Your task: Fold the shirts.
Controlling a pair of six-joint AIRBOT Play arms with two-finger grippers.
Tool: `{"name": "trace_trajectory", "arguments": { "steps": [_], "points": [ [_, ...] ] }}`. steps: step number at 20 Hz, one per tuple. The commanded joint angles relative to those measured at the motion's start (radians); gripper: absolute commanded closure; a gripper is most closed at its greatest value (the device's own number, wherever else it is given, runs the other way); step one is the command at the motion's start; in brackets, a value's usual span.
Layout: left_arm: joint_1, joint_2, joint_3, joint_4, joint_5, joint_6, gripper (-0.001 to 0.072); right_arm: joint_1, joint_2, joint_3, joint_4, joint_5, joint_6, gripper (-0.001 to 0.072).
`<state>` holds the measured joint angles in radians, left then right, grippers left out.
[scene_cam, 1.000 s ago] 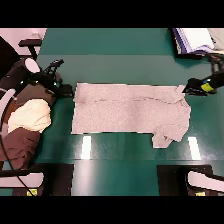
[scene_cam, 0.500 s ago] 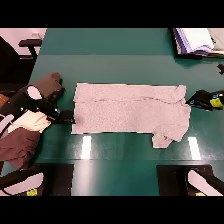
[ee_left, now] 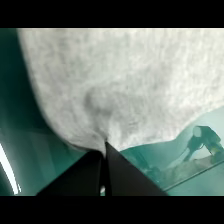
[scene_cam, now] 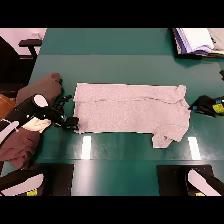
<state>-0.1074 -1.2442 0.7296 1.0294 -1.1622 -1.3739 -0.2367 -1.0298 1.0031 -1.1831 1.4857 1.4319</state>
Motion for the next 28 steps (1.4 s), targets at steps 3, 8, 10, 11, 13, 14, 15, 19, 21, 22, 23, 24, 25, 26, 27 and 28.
{"name": "trace_trajectory", "arguments": {
  "steps": [3, 8, 10, 11, 13, 14, 15, 19, 21, 22, 23, 24, 25, 26, 27, 28],
  "points": [
    [-0.019, 0.051, 0.067, -0.010, -0.002, 0.016, 0.0687, -0.209, 0.047, -0.264, -0.136, 0.059, 0.012, 0.0153],
    [-0.019, 0.060, 0.079, -0.011, 0.001, 0.017, 0.0688, -0.239, -0.015, -0.503, 0.011, -0.090, -0.013, 0.0238],
    [-0.019, 0.060, 0.079, -0.011, -0.001, 0.016, 0.0687, -0.185, -0.058, -0.508, 0.083, -0.167, -0.019, 0.0268],
    [-0.019, 0.060, 0.079, -0.011, -0.002, 0.017, 0.0687, -0.157, -0.074, -0.498, 0.110, -0.201, -0.019, 0.0279],
    [-0.018, 0.060, 0.079, -0.009, -0.001, 0.017, 0.0687, -0.106, -0.095, -0.456, 0.113, -0.228, -0.019, 0.0356],
    [-0.018, 0.060, 0.079, -0.007, -0.002, 0.017, 0.0688, -0.086, -0.099, -0.428, 0.109, -0.228, -0.019, 0.0411],
    [-0.019, 0.060, 0.079, -0.004, -0.010, 0.017, 0.0687, -0.072, -0.098, -0.405, 0.109, -0.227, -0.019, 0.0440],
    [-0.018, 0.090, 0.087, 0.066, -0.070, 0.009, 0.0688, -0.036, -0.061, -0.327, 0.023, -0.147, -0.019, 0.0699],
    [-0.019, 0.176, 0.087, 0.145, -0.110, -0.043, 0.0689, -0.018, 0.014, -0.282, -0.061, -0.061, -0.019, 0.0700],
    [-0.018, 0.228, 0.087, 0.178, -0.152, -0.059, 0.0689, -0.010, 0.063, -0.259, -0.089, -0.010, -0.019, 0.0699],
    [-0.019, 0.276, 0.087, 0.195, -0.196, -0.075, 0.0688, -0.006, 0.111, -0.241, -0.108, 0.039, -0.019, 0.0699],
    [-0.019, 0.321, 0.087, 0.196, -0.237, -0.088, 0.0688, -0.006, 0.164, -0.224, -0.111, 0.093, -0.019, 0.0700],
    [-0.019, 0.366, 0.087, 0.193, -0.263, -0.099, 0.0688, -0.006, 0.214, -0.209, -0.112, 0.136, -0.009, 0.0699],
    [-0.019, 0.396, 0.087, 0.193, -0.265, -0.110, 0.0688, -0.006, 0.250, -0.194, -0.113, 0.157, 0.016, 0.0700],
    [-0.019, 0.407, 0.091, 0.193, -0.246, -0.120, 0.0688, -0.006, 0.276, -0.179, -0.112, 0.156, 0.023, 0.0700],
    [-0.018, 0.404, 0.095, 0.195, -0.217, -0.120, 0.0688, -0.006, 0.282, -0.163, -0.109, 0.144, 0.026, 0.0700]
  ]
}}
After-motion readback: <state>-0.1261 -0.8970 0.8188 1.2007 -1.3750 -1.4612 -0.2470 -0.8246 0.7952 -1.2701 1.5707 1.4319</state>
